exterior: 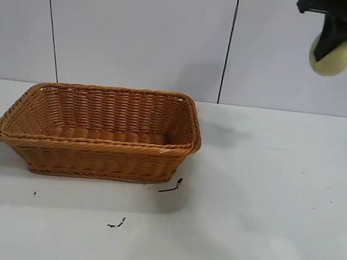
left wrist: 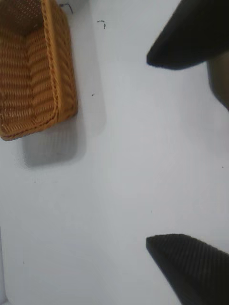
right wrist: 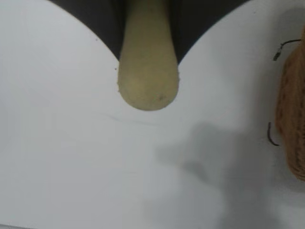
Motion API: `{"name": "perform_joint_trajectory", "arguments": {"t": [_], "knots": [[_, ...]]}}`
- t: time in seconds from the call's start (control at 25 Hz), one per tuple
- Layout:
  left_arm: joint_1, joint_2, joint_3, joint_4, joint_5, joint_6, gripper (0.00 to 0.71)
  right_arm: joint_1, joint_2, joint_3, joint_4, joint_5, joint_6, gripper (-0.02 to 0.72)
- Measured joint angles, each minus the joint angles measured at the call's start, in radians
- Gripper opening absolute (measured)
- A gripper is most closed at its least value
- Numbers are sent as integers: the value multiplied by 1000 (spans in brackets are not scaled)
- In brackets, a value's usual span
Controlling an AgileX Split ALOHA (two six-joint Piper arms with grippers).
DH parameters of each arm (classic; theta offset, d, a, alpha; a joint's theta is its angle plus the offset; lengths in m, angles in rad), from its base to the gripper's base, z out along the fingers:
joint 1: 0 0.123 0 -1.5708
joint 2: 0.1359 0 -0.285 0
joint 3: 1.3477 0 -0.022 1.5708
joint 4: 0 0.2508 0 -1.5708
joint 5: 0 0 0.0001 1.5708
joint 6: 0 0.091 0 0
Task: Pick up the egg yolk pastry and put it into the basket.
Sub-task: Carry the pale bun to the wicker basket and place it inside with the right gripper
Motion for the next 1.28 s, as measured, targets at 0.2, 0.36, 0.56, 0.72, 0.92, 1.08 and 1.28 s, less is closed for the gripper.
{"name": "perform_joint_trajectory", "arguments": {"t": [0.2,0.36,0.56,0.72,0.92,1.08,1.28], "knots": [[0,0,0,0,0,0,696,151,107,-162,0,50,14,96],[0,0,0,0,0,0,696,281,177,-265,0,63,27,96],[0,0,0,0,0,0,696,424,267,-333,1,38,27,96],[0,0,0,0,0,0,696,493,339,-342,6,-43,30,96],[0,0,0,0,0,0,696,501,444,-342,4,-135,54,96],[0,0,0,0,0,0,696,490,512,-342,1,-195,61,95],[0,0,0,0,0,0,696,488,533,-343,1,-202,66,157]]}}
